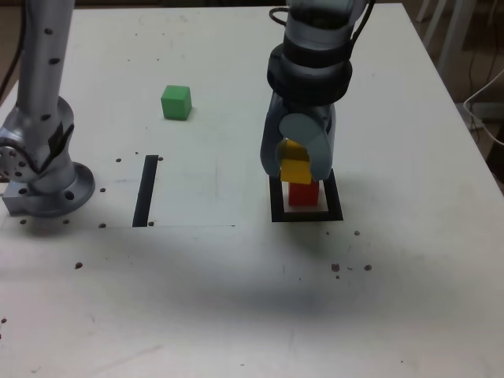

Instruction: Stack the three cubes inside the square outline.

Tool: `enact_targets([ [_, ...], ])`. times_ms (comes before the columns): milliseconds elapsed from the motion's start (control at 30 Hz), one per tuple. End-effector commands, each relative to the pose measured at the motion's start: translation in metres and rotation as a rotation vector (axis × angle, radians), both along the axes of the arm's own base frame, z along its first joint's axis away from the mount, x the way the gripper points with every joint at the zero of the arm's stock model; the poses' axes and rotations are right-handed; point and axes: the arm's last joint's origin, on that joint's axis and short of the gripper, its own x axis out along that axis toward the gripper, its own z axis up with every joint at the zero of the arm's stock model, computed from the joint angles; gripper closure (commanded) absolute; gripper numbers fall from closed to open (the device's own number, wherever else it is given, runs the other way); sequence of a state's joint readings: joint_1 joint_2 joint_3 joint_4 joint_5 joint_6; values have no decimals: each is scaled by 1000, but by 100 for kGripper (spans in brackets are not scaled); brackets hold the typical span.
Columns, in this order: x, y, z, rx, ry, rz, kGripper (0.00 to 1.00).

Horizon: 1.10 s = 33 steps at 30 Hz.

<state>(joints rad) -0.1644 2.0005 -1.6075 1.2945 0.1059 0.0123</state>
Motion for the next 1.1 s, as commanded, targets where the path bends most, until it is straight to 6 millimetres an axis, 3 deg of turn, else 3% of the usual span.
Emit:
enact_targets([
  [0,1,2,-2,-1,2,4,73],
  [700,2,6,-5,-35,-15,10,71],
  [800,1,7,-6,-28,-13,9,60],
  [967,1,8,-4,-12,-19,-6,18],
  [1067,1,9,-2,-10,-26,-14,3],
])
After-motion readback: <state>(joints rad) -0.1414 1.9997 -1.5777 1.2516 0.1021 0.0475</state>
